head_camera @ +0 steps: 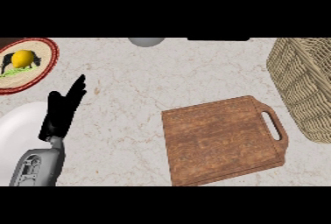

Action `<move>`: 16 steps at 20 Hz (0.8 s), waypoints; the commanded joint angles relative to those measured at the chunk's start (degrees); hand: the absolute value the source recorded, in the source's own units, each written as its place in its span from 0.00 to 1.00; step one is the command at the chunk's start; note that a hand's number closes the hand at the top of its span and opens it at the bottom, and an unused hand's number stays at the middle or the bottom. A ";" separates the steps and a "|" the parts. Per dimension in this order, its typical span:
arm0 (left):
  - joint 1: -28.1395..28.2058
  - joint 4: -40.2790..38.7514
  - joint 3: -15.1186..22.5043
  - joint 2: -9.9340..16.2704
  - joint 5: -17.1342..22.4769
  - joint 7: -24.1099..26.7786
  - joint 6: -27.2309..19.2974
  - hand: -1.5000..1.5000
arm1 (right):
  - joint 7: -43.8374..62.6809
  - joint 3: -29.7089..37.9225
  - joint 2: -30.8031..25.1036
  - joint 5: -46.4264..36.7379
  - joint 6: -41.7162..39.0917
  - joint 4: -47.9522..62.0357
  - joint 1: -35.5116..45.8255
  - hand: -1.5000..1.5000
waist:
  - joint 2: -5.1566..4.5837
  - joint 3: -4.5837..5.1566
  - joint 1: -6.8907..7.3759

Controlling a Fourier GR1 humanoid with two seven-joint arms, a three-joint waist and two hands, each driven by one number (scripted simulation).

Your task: Pick the can from the cutting board and place it in the basket

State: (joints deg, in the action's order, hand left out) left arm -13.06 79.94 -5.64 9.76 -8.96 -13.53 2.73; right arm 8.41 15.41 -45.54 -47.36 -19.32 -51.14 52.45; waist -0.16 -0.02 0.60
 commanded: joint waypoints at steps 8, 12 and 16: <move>1.02 -1.97 -0.68 0.05 0.18 3.36 0.27 0.50 | -1.88 7.36 5.22 5.79 7.08 12.77 -0.17 0.00 | -0.19 0.00 0.27; -0.74 1.36 0.41 -0.25 -0.31 -2.51 0.06 0.50 | -5.62 8.43 5.36 6.49 12.03 15.38 1.04 0.00 | -0.14 -0.03 0.52; -1.49 -1.41 -1.01 0.83 0.23 0.04 0.62 0.50 | -11.18 13.78 2.45 10.54 16.12 14.68 -1.98 0.00 | -0.17 -0.05 -0.02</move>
State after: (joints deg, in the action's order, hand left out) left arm -13.52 79.32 -6.22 10.18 -8.89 -13.17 3.13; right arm 1.60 25.70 -41.25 -39.12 -7.21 -38.08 51.39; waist -0.26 -0.04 0.71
